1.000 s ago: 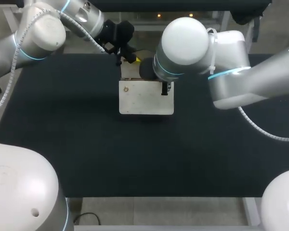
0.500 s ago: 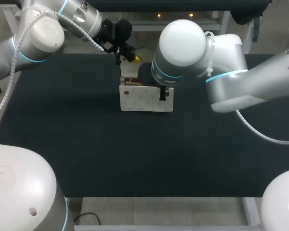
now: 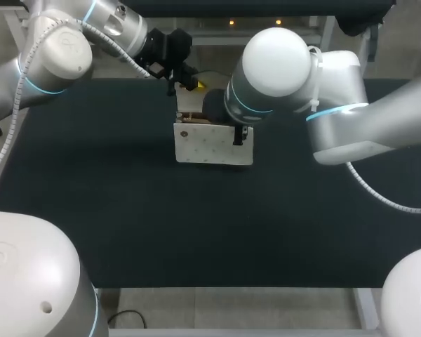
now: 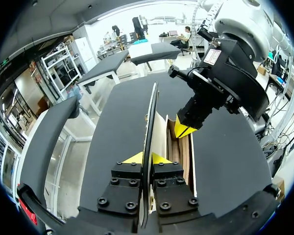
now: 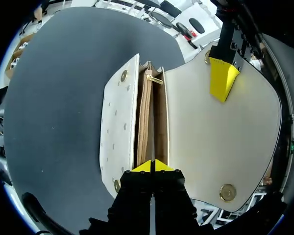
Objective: Pick up the bag, open it, inspect its contents, close it, and place it on the opposite side
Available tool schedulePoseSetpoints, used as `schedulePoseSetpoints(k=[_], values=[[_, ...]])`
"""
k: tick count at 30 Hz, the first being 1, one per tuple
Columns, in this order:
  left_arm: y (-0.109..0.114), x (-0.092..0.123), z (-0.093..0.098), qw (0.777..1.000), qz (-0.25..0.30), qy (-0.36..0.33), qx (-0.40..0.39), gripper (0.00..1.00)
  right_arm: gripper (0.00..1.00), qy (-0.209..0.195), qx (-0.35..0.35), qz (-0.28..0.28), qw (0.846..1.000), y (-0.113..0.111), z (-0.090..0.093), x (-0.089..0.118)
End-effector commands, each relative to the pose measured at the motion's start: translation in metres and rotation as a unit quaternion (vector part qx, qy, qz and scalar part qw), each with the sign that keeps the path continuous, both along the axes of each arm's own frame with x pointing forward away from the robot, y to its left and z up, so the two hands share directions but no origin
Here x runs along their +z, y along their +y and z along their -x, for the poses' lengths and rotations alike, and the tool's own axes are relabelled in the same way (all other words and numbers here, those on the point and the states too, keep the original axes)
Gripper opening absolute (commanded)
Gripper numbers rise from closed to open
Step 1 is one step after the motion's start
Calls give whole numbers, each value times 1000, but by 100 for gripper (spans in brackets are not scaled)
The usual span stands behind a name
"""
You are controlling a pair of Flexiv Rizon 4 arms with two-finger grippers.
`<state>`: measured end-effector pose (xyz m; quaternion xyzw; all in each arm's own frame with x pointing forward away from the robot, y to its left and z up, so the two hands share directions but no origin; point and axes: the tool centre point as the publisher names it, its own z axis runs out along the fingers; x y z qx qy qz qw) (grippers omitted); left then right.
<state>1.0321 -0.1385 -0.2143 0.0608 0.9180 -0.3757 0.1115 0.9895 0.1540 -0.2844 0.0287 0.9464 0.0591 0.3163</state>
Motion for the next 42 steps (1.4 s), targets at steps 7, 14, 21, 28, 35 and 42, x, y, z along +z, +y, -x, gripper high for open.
schedulePoseSetpoints(k=[7, 14, 21, 28, 35, 42], values=[[-1, 3, 3, 1000, 4, -4, -5, 0, 0, -3, 4, -3, 1000, -1, -13, -2], [-1, 3, 3, 1000, 10, -7, -5, 0, 0, 19, 14, -10, 1000, 2, -16, -12], [2, 4, 2, 1000, 19, -12, 1, 0, 0, 38, 10, -16, 999, -3, -9, -22], [1, 7, 3, 999, 30, -16, -10, 0, 0, 50, 10, -16, 999, -3, -8, -28], [-1, 9, 7, 999, 38, -9, -26, 0, 0, 35, 3, -14, 999, 0, -19, -25], [-1, 10, 9, 998, 44, -3, -36, 0, 0, 31, -11, -13, 999, 1, -26, -29]])
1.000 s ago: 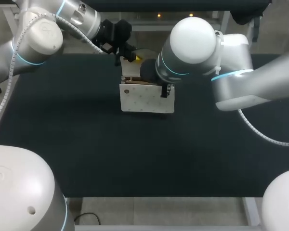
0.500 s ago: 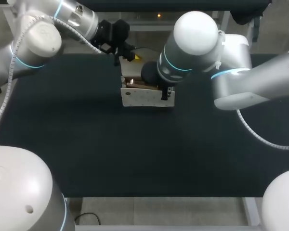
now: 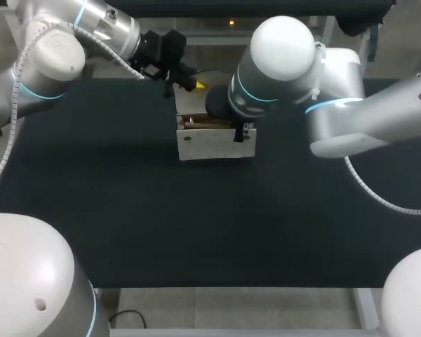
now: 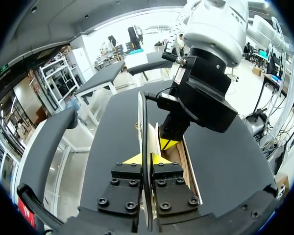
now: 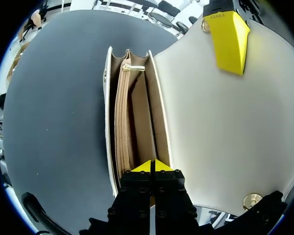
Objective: Pick up the bag, open it, inspect its contents, close it, and place it on the opposite side
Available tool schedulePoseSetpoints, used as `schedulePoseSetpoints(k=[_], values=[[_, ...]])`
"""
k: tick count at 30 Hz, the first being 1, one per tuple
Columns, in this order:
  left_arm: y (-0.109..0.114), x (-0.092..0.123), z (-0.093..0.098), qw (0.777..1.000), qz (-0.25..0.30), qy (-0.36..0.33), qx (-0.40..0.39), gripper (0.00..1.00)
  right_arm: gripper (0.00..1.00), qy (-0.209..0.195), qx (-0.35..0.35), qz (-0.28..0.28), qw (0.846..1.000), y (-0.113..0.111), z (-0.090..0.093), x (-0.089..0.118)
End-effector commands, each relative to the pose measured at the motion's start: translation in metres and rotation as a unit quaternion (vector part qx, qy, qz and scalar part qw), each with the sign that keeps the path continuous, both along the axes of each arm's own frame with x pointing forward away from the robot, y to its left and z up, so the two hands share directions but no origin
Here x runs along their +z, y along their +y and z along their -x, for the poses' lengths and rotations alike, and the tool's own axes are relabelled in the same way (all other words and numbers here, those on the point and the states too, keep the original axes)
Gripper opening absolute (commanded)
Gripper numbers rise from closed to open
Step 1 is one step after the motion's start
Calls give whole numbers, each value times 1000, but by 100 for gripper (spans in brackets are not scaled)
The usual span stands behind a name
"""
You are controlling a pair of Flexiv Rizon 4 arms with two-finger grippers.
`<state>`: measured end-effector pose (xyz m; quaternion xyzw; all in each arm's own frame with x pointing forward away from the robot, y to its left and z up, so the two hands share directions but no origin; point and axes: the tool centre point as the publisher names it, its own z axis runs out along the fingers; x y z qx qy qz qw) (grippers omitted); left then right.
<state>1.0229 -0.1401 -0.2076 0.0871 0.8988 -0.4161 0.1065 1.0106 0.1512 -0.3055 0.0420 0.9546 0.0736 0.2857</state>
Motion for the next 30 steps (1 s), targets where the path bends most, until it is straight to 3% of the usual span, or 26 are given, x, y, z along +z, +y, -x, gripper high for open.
schedulePoseSetpoints(k=[1, 9, 20, 24, 30], values=[[1, 4, -1, 1000, 3, 2, -3, 0, 0, 2, -4, 6, 1000, 4, -5, -9], [2, 3, -3, 1000, 20, 16, -12, 0, 0, 29, 1, 11, 1000, 2, 3, -21], [5, -7, -4, 999, 26, 32, -13, 0, 0, 29, 18, 7, 999, 9, 9, -11], [6, -9, -5, 999, 27, 38, -17, 0, 17, 43, 33, 12, 998, 16, 13, -14], [7, -12, -7, 998, 33, 44, -20, 0, 33, 61, 41, 22, 997, 21, 14, -22]])
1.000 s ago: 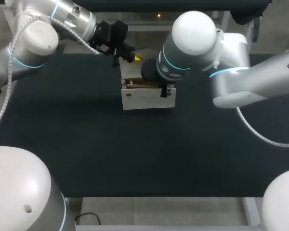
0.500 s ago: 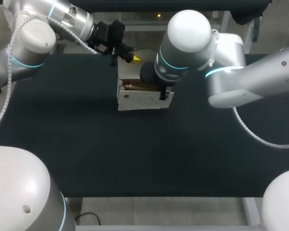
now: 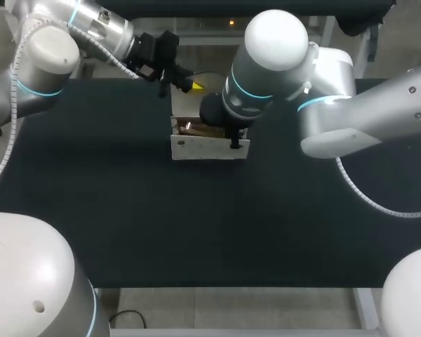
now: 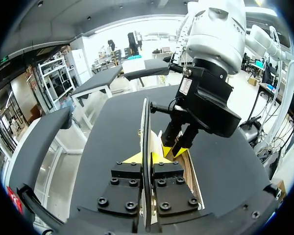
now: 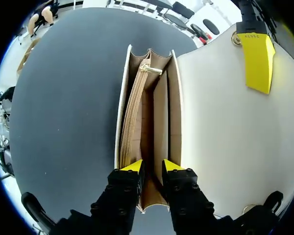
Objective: Pick up the bag, open it, inspect its contents, close it, and place it on the opposite side
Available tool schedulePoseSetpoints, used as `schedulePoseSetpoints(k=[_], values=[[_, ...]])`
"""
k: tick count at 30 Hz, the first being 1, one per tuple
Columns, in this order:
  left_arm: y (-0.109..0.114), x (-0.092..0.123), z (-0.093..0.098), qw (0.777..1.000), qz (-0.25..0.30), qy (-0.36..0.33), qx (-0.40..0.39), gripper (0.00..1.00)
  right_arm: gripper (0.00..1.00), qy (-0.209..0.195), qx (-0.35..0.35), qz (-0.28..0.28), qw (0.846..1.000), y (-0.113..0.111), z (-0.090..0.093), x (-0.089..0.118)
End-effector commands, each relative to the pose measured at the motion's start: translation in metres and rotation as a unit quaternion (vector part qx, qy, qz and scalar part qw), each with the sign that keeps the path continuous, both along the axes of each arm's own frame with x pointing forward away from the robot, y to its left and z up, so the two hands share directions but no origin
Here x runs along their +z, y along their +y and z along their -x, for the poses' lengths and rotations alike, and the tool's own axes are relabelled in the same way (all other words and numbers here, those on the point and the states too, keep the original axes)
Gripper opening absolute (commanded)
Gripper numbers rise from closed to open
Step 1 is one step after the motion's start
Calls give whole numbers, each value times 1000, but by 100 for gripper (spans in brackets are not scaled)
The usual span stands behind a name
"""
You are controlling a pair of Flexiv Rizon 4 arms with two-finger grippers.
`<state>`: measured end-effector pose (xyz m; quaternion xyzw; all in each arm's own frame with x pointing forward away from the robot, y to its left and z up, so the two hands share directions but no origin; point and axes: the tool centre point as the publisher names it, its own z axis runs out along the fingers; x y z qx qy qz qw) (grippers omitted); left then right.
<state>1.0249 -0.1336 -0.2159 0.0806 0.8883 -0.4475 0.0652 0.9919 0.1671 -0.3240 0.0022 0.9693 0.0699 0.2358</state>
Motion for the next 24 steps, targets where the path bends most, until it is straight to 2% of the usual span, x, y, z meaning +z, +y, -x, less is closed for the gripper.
schedulePoseSetpoints(k=[1, 7, 10, 11, 13, 14, 24], values=[[1, -4, -5, 1000, 4, 3, -5, 0, 34, 12, 0, 9, 1000, 5, -5, -4], [3, -5, -2, 1000, 3, -3, -12, 0, 39, 16, -2, 12, 1000, 6, -7, -6], [4, -6, -2, 1000, 2, -4, -13, 0, 49, 18, -4, 15, 1000, 7, -7, -8], [5, -6, -2, 1000, 2, -5, -13, 0, 68, 19, -4, 15, 1000, 7, -7, -8], [6, -6, -2, 1000, 3, -5, -11, 0, 93, 21, -4, 15, 1000, 7, -7, -8], [6, -6, -2, 1000, 4, -6, -11, 0, 100, 21, -4, 15, 1000, 7, -7, -8], [6, -7, 0, 1000, 4, -10, -15, 0, 100, 23, -6, 16, 1000, 8, -7, -9]])
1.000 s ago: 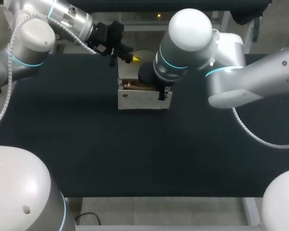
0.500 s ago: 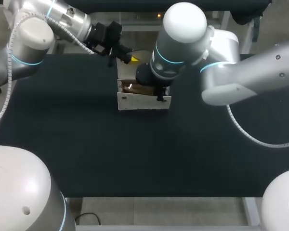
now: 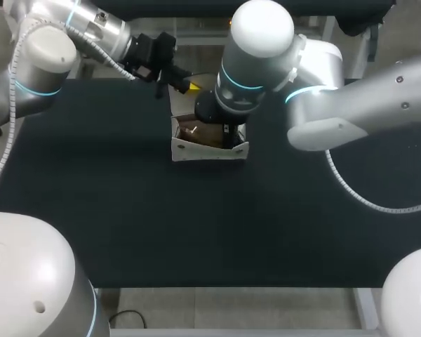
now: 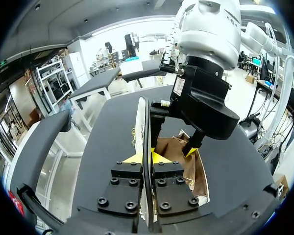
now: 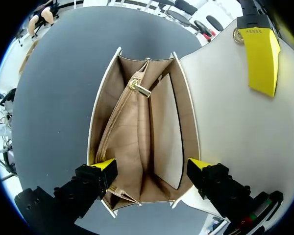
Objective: Pick up the bag, open it, inspect its contents, close it, and place it on the opposite side
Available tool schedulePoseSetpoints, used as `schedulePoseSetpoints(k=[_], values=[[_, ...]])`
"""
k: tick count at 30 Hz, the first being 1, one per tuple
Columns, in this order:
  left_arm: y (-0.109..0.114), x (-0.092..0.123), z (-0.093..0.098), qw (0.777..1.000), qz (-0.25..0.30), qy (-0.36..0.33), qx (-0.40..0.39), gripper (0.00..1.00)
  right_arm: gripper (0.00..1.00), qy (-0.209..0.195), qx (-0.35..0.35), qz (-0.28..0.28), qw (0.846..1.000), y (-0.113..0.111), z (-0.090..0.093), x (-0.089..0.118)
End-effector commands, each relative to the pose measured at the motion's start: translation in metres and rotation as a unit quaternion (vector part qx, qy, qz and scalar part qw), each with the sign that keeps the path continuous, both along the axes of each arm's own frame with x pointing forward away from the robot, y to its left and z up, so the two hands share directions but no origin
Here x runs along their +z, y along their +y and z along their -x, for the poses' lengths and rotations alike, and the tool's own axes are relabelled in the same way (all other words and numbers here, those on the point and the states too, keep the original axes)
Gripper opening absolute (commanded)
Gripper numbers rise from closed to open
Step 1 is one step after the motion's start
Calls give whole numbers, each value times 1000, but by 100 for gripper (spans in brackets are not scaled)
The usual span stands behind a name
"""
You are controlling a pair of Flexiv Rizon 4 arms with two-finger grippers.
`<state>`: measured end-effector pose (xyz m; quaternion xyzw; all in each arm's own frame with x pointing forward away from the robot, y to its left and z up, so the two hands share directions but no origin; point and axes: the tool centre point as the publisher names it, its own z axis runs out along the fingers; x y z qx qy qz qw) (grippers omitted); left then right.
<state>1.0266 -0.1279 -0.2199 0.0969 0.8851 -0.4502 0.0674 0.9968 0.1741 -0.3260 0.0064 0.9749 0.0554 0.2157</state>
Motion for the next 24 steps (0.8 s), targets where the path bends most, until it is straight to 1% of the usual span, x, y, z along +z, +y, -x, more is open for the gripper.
schedulePoseSetpoints(k=[1, 24], values=[[0, -3, 2, 1000, 1, -2, -1, 0, 100, 2, 0, 3, 1000, 1, -3, -7], [1, -3, 2, 1000, 1, -6, -2, 0, 100, 3, 2, 3, 1000, 1, -4, -8]])
